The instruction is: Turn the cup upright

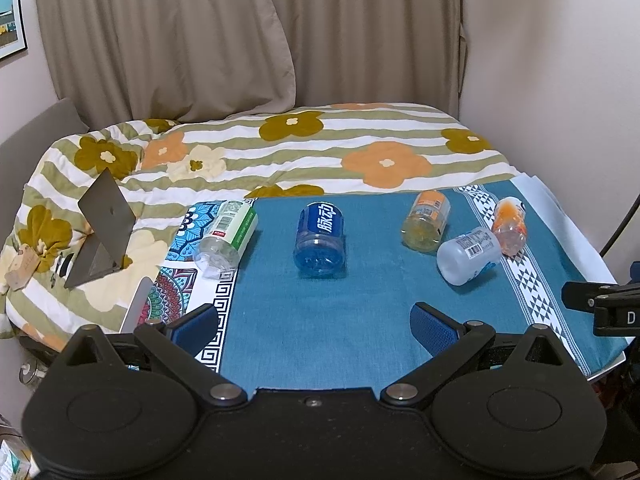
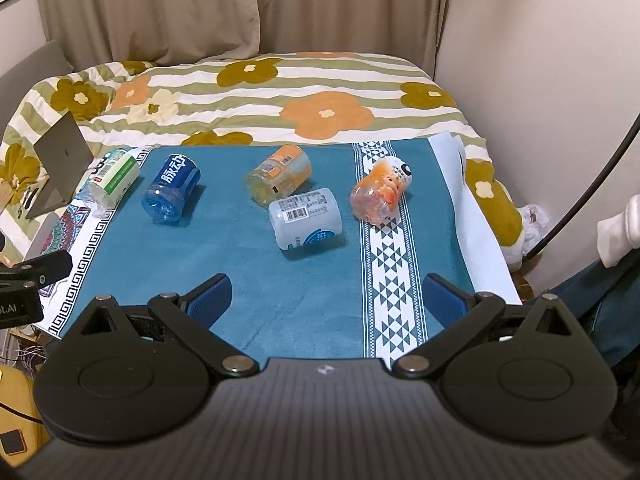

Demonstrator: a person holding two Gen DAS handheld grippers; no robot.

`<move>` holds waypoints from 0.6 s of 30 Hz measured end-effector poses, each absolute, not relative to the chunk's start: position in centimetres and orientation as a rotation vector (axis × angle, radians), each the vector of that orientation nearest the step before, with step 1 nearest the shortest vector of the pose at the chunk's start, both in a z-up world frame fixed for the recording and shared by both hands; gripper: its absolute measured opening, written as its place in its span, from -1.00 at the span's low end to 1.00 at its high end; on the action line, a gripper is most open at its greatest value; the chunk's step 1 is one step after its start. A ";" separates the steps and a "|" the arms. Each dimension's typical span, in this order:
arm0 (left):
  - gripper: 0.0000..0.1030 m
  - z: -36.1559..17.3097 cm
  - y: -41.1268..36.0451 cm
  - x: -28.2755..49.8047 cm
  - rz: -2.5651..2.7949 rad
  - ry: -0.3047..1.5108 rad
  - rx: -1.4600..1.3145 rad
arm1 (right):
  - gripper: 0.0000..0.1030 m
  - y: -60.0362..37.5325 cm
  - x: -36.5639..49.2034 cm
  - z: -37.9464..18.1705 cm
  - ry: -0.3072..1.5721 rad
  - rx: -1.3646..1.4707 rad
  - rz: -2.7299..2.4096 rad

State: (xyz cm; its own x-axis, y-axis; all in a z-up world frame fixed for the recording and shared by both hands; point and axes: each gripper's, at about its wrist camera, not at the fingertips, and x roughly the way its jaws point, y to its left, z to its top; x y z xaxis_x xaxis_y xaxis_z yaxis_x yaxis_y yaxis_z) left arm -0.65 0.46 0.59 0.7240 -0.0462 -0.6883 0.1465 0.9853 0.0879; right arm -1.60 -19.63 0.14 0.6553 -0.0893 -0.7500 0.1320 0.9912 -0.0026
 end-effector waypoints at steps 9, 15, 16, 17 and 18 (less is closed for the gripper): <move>1.00 0.6 0.4 -0.7 -0.106 0.754 0.140 | 1.00 -19.3 -1.7 0.3 0.847 0.061 -0.128; 1.00 0.6 0.4 -0.7 -0.107 0.754 0.140 | 1.00 -19.3 -1.7 0.3 0.846 0.063 -0.127; 1.00 0.6 0.4 -0.7 -0.107 0.754 0.140 | 1.00 -19.2 -1.7 0.4 0.846 0.064 -0.127; 1.00 0.6 0.4 -0.7 -0.107 0.754 0.140 | 1.00 -19.2 -1.7 0.4 0.846 0.063 -0.127; 1.00 0.6 0.4 -0.7 -0.107 0.754 0.140 | 1.00 -19.3 -1.7 0.3 0.846 0.063 -0.128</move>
State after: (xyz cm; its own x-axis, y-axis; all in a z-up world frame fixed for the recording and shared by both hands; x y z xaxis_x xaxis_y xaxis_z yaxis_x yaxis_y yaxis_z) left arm -0.70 0.42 0.60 0.7242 -0.0464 -0.6880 0.1469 0.9852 0.0881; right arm -1.73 -19.31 0.32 0.6560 -0.0875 -0.7497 0.1377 0.9905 0.0049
